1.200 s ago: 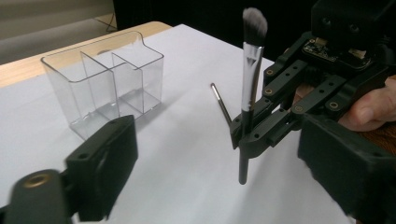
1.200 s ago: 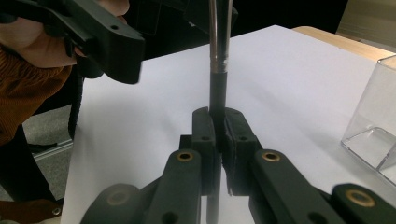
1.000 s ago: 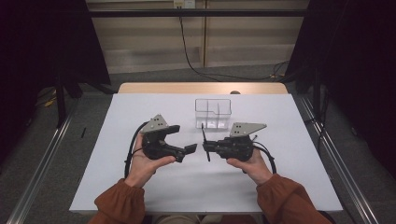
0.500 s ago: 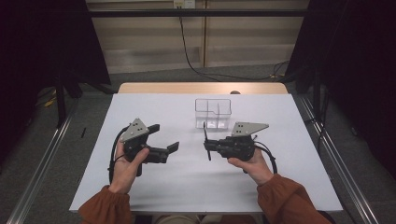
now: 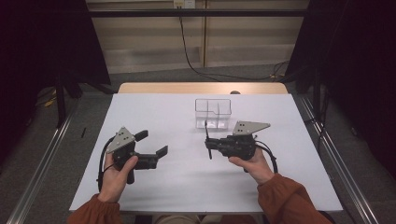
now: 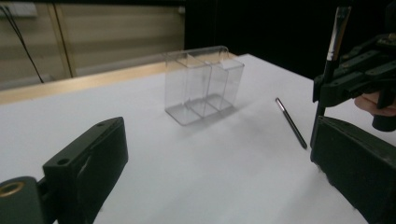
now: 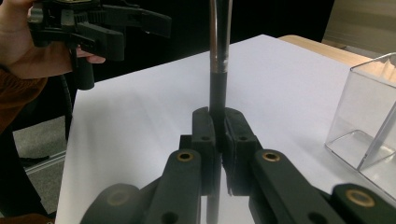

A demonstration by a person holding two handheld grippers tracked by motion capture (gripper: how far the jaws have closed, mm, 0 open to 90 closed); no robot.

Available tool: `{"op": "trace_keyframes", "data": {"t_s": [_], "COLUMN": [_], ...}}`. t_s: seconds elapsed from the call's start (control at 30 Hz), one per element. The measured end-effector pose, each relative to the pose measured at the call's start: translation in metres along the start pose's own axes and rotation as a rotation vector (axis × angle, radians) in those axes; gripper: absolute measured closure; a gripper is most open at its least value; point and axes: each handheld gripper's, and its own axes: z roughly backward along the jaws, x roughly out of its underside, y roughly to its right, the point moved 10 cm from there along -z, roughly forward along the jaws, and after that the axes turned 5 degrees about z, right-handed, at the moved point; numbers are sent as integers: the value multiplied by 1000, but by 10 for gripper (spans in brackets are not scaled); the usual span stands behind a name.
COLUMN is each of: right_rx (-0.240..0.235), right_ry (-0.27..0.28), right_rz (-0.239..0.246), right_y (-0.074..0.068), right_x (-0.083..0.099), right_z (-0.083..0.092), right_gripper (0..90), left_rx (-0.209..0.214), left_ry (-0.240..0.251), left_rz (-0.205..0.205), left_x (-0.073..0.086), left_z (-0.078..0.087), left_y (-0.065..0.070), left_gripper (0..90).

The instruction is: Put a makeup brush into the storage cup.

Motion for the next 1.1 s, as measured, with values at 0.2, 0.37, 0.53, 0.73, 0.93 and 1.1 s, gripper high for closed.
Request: {"op": "trace_keyframes", "data": {"t_s": [0.2, 0.37, 0.53, 0.73, 0.93, 1.1], "right_rx": [5, 5, 12, 29, 53, 78], "right_ry": [5, 5, 12, 19, 29, 39], "right_rz": [1, -4, 2, -1, -9, -18], "right_y": [1, 2, 3, 8, 17, 29], "right_x": [-1, 0, -2, -4, -11, -17], "right_z": [1, 1, 2, 3, 3, 2], "right_gripper": [841, 841, 841, 841, 841, 841], "left_rx": [-28, -33, -48, -78, -89, -93], "left_ry": [34, 42, 38, 67, 73, 73], "left_rz": [5, 15, 9, 20, 19, 18], "left_x": [6, 9, 19, 21, 24, 26], "left_z": [14, 25, 32, 42, 44, 45], "left_y": [-13, -19, -26, -33, -34, -35], "left_gripper": [37, 31, 35, 30, 30, 30]}}
